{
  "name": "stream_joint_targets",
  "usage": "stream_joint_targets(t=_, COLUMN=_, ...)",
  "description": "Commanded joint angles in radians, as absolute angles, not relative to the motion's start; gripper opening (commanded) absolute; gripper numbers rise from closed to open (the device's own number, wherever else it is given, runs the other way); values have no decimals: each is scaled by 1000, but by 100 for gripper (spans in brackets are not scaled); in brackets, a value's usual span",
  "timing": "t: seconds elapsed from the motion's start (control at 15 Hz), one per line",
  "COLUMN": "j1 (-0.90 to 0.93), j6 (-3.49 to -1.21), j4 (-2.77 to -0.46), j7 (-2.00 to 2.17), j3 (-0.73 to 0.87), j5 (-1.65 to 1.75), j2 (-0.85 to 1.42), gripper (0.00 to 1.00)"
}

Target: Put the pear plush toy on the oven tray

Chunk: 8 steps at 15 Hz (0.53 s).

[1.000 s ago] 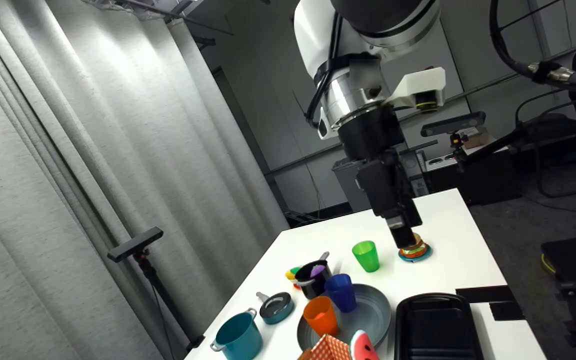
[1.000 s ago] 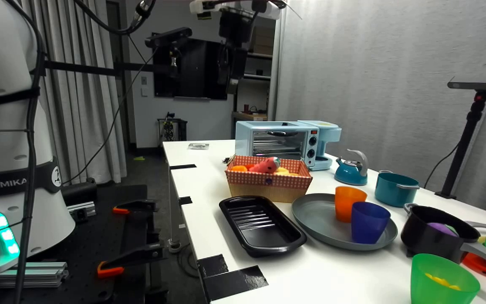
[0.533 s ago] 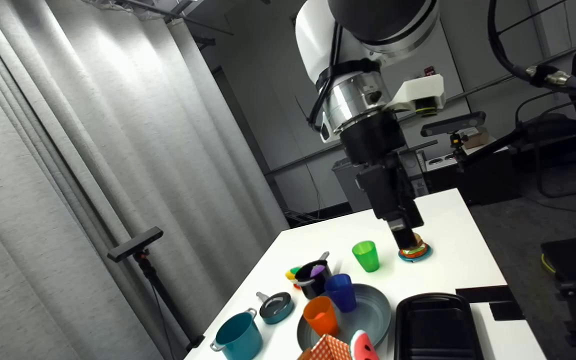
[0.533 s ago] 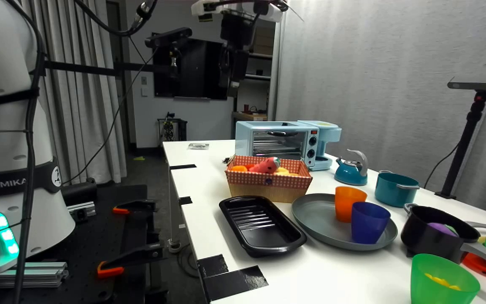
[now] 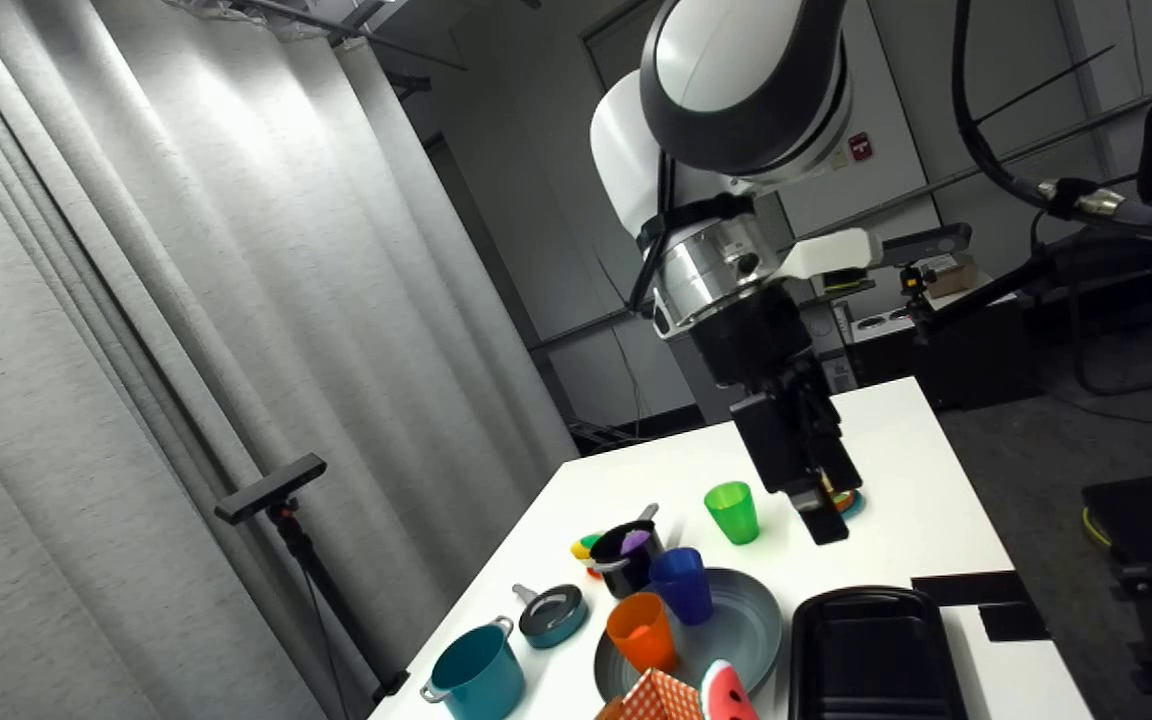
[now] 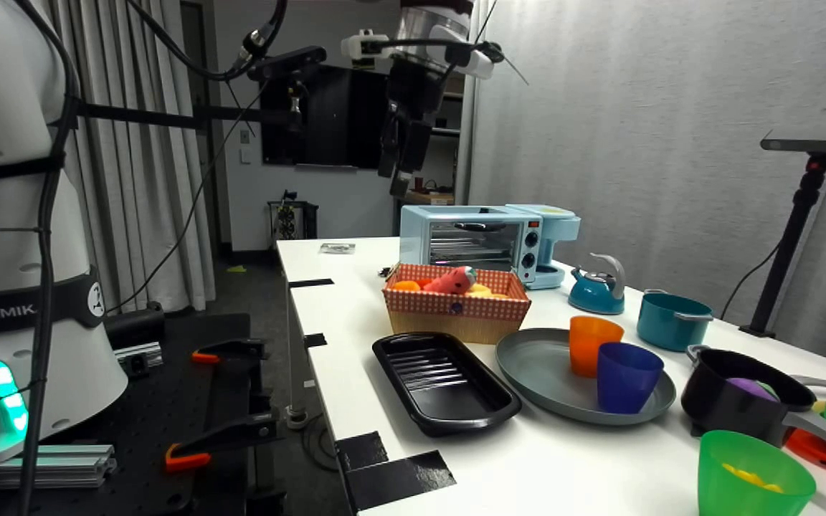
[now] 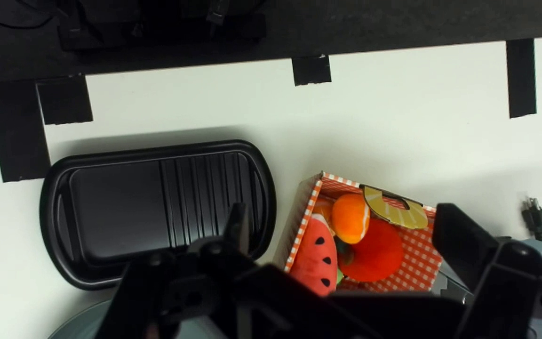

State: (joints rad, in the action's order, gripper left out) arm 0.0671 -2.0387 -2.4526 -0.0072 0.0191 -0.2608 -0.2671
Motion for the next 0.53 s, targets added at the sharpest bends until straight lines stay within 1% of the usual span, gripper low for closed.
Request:
stream_joint_targets(t=0.0, j1=58, j6=-2062, j4=-2389, j7=-59, j3=15, j5=-259, j2=-146, gripper=100)
stream_joint_targets(t=0.47, j1=57, j6=-2110, j4=-2258, j7=-86, j3=-9, j5=-178, j2=68, gripper=100)
